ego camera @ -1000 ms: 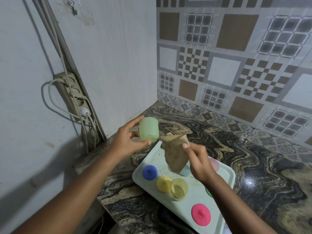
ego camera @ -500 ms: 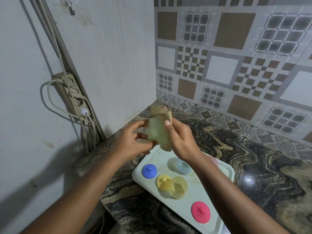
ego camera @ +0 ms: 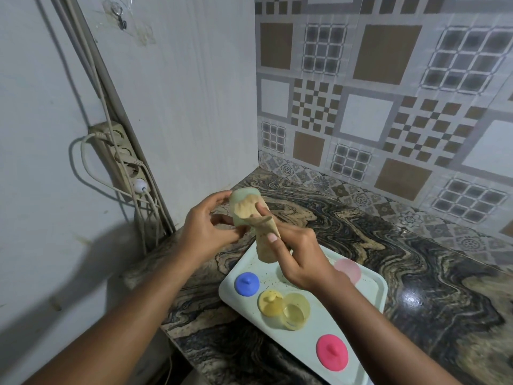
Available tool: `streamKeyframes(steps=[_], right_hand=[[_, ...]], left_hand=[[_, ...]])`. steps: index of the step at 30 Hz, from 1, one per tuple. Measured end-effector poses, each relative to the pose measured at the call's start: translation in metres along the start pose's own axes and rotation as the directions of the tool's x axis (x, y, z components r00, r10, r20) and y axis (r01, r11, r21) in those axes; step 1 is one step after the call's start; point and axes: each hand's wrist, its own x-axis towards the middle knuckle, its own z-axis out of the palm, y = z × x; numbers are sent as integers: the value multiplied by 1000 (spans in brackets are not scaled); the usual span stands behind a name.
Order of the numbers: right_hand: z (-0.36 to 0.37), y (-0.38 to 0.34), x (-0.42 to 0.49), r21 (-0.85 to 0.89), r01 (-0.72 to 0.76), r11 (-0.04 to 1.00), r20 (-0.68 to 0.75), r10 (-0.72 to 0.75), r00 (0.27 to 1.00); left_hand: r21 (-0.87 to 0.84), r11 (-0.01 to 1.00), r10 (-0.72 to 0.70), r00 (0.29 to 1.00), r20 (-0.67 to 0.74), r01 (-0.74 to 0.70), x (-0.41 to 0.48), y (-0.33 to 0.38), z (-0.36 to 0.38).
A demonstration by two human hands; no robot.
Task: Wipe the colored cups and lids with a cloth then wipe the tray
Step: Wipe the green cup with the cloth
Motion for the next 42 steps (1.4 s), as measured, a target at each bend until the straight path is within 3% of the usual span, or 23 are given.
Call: streamKeyframes(steps=[5,8,10,13,15,19,21,25,31,37,42], right_hand=[[-7,3,-21,37,-16,999,-63,18,998],[-8,13,-32,166,-221,961,-157,247,956],[-8,16,-33,393,-318,863,-252,433,865],[-14,13,-16,731,-229,643,-299,603,739],[-21,9,-2,782,-201,590,-293,632,717],[-22,-3,16,537,-262,802,-300,472,829],[-18,-17,24,360,-263,895,-235,360,903],[-11,-21,30,-6,-94,996,-19,94,995],[-6,-14,14,-28,-10,1000,-9,10,1000],[-4,-11,-6,-30,0,1000,-71,-2,997],[-5,-5,-20,-25,-51,998,-74,49,996]], left_hand=[[116,988,93,994,51,-99,-6,6,-5],[101,987,120,991,58,-126,-7,6,-8],[123,981,142,988,69,-149,-8,6,-10],[154,970,175,981,84,-186,-11,6,-8],[154,969,182,980,77,-192,-12,6,-6],[152,960,226,971,80,-236,-10,9,1],[150,946,279,957,85,-289,-9,11,5],[221,914,324,940,107,-340,-4,14,7],[263,925,268,961,64,-275,-5,13,4],[94,990,105,994,-7,-103,-4,16,-2],[82,985,149,988,35,-151,-3,17,-4]])
